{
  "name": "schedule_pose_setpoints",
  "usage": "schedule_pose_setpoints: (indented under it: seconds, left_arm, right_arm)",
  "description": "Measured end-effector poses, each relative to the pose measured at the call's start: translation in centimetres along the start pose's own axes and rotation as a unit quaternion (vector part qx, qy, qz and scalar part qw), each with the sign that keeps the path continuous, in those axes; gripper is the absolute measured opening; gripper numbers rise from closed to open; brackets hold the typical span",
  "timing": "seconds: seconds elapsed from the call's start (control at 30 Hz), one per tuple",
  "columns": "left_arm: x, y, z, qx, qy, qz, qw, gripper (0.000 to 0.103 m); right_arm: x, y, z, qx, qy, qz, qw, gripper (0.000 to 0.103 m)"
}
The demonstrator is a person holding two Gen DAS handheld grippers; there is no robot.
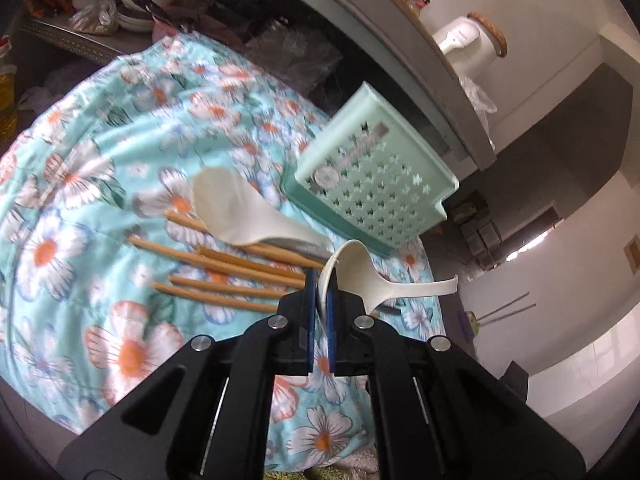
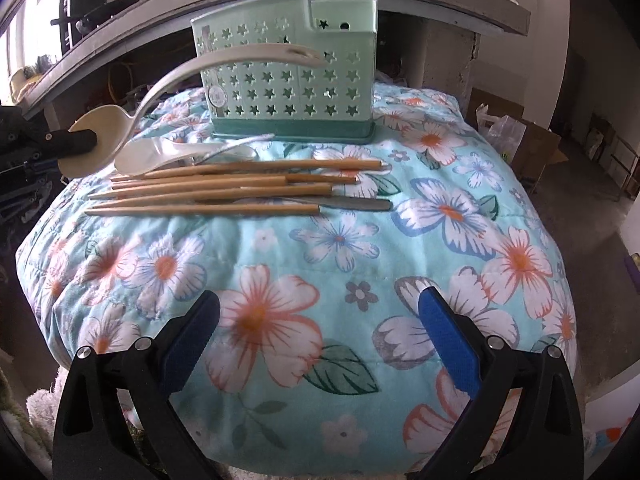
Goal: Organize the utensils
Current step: 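Lift the white ladle with the left gripper while the right gripper grasps the white rice paddle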
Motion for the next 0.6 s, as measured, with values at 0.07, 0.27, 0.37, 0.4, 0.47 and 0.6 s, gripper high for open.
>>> schedule_pose_setpoints:
  seconds: [0.07,0.27,0.37,0.4,0.47,0.6]
  left_arm:
    - [-2.2,-1.2,1.0,-0.009,-0.011,-0.039,0.9991,0.003]
    - [-8.2,-4.2,4.7,-0.042,-0.063,-0.145,0.9865,0.003]
    - [-10.1,-5.1,6.5,-0.062,-0.078,-0.180,0.9786,0.003]
    - [-10.7,-5.3,7.1,-0.068,-0.081,-0.188,0.9766,0.003]
    - [-11.3,-5.3,8.1,-0.079,-0.083,-0.197,0.9736,0.003]
    - [-12.0,-4.9,9.7,-0.090,-0.088,-0.201,0.9715,0.003]
  right_arm:
    - [-0.9,-0.9,1.2,-0.023,-0.006,-0.025,0.999,0.096]
    - [-1.7,-4.7,6.2,-0.086,-0.046,-0.080,0.992,0.086]
    - [-1.1,-7.2,9.8,-0.114,-0.067,-0.099,0.986,0.079]
    - [-0.8,-7.7,11.1,-0.127,-0.071,-0.102,0.984,0.076]
    - [0.0,-8.7,13.8,-0.150,-0.076,-0.103,0.980,0.071]
    - [2.4,-9.9,18.6,-0.192,-0.066,-0.094,0.975,0.060]
Point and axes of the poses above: each gripper's, at about its wrist camera, not at the fingertips, and x roughly the way its jaws point, z to its left, y to its underside, the point moved 1 cm from there along x, roughly the way its jaws point
